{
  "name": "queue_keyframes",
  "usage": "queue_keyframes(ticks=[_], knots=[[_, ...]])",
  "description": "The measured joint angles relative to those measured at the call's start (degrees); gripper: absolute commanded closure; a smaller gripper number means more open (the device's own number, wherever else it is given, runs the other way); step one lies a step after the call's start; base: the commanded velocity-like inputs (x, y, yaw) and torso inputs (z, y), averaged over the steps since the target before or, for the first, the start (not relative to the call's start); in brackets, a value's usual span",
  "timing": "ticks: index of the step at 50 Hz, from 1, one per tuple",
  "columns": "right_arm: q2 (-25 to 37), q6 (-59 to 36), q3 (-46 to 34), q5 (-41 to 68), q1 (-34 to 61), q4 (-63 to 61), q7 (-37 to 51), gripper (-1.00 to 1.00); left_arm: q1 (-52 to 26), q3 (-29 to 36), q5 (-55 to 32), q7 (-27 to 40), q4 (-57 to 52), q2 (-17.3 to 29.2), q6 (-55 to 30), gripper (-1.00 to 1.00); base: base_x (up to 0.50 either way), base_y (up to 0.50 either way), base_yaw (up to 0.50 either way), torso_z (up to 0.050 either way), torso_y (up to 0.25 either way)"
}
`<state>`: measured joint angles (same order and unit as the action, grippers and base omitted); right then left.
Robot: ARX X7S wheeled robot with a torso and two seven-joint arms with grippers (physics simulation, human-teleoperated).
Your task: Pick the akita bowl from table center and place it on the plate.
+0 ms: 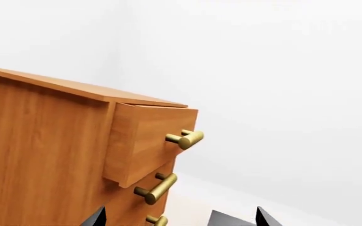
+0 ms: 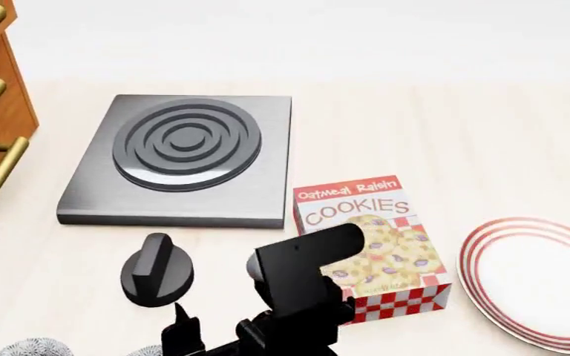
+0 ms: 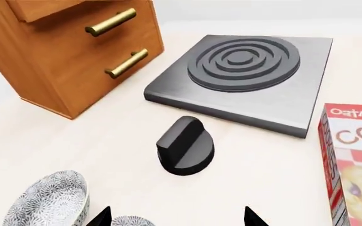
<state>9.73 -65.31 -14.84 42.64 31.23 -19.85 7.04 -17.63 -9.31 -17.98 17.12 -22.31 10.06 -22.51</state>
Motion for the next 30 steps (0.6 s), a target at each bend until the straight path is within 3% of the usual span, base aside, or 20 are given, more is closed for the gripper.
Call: queue_keyframes(ticks=[30], knots=[[-2.68,-4.18,-0.6,3.49,4.12,15.65,-1.07,-1.0,-0.04,-0.16,-1.83,0.75,0.37,0.73,0.69,-1.0,0.0,0.0,0.0,0.0,0.0]])
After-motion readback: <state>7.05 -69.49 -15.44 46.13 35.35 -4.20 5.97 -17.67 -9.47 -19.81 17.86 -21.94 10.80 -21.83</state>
